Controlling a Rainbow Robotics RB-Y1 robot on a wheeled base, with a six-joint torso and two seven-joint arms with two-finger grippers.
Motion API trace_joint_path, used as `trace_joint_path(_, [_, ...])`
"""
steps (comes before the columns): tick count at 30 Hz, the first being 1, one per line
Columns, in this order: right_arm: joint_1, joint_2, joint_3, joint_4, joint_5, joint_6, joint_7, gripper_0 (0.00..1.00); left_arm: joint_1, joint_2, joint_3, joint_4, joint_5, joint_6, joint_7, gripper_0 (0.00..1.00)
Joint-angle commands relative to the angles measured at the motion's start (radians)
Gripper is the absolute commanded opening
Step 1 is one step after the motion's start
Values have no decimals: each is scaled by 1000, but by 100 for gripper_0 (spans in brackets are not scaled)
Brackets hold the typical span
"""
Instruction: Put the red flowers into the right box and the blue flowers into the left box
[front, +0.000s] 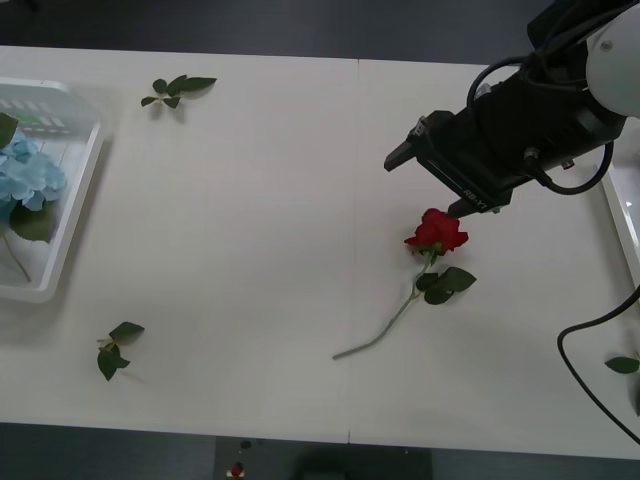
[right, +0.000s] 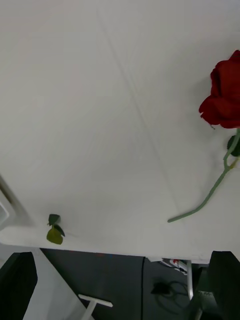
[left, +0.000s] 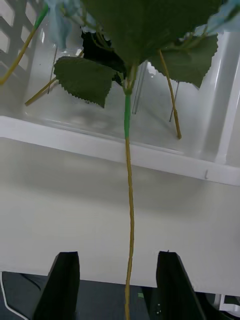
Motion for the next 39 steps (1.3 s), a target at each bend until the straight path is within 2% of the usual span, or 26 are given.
trace_joint_path(1, [38, -63, 73, -52, 70, -7, -15, 100, 1, 19, 25, 3, -7, -17, -42, 58])
trace_joint_path(6, [93, -86, 144, -52, 141, -18, -9, 100, 2, 19, 41, 4, 38, -33, -58, 79])
trace_joint_path(11, [153, -86, 173, -50, 199, -24, 2, 100, 13, 19, 94, -2, 158, -9, -96, 89])
trace_joint_path(16, [162, -86, 259, -13, 271, -50, 26, 100, 28, 16, 172, -39, 328, 54, -182, 100])
trace_joint_path(21, [164, -70, 335, 65, 351, -139, 120, 100, 30, -48, 246, -198, 428, 33, -211, 100])
trace_joint_path(25, [162, -40, 337, 139, 382, -184, 195, 100, 33, -73, 237, -315, 449, -44, -213, 100])
trace_joint_path(31, [162, 20, 337, 240, 446, -236, 272, 100, 10, -74, 123, -474, 458, -198, -222, 100])
trace_joint_path(39, [162, 35, 397, 286, 484, -312, 279, 100, -108, -77, -22, -577, 351, -225, -239, 100])
